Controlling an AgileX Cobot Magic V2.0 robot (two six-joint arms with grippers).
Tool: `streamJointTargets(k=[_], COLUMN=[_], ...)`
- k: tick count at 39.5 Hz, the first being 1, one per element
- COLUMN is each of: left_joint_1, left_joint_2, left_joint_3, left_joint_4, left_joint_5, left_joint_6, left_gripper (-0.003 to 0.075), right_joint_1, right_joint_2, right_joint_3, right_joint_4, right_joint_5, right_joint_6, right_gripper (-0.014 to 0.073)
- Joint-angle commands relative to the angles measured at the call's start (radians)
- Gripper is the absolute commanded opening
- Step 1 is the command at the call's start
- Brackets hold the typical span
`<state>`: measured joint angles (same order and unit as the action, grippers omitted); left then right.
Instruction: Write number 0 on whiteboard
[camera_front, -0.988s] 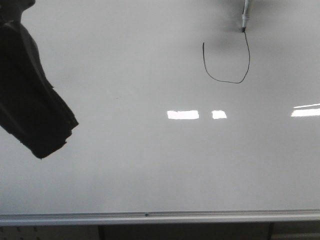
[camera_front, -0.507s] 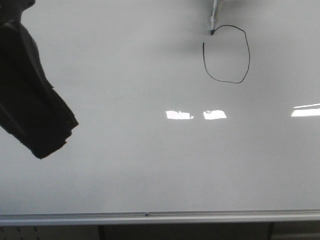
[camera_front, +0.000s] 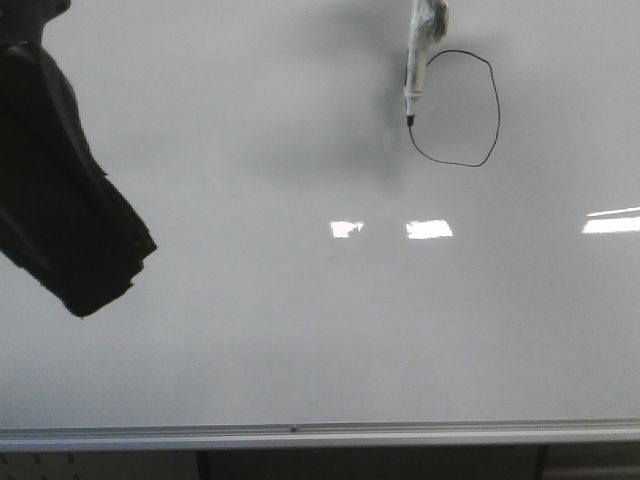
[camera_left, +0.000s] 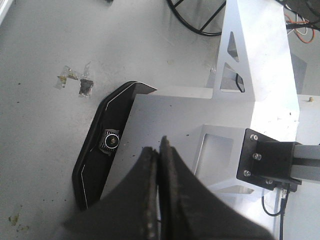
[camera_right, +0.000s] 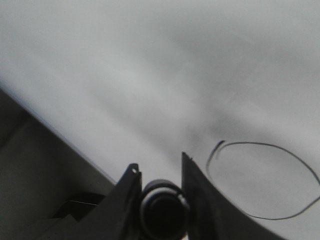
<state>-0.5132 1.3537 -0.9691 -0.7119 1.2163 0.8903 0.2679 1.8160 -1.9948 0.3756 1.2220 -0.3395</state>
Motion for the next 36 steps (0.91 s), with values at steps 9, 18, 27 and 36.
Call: streamJointTargets(k=[9,18,27,36], left_joint_1=[-0.008,-0.008,-0.008,-0.008], left_joint_2=[-0.032,-0.035,-0.035,-0.035], left_joint_3=[-0.03,-0.082,-0.128,-0.128], left_joint_4=[-0.092,-0.096,-0.166,-0.227], left_joint_5=[-0.002,-0.033,-0.146,-0.143], left_joint_6=[-0.003,-0.003,0.007,0.05], left_gripper=[-0.0018,0.0301,0.0692,0.0691], right_joint_1=[0.0,0.0,0.002,0.1], right_joint_2=[-0.122,-0.272,-0.361,-0.358], right_joint_3=[-0.051,0.255,0.579,0.62], right_joint_4=[0.199,0.292,0.639,0.703], right_joint_5=[0.116,0.115,0.114,0.043], right_joint_6=[-0.027,-0.108,-0.326,-0.378], right_gripper=[-0.0061,-0.0061,-0.0061,-0.0061])
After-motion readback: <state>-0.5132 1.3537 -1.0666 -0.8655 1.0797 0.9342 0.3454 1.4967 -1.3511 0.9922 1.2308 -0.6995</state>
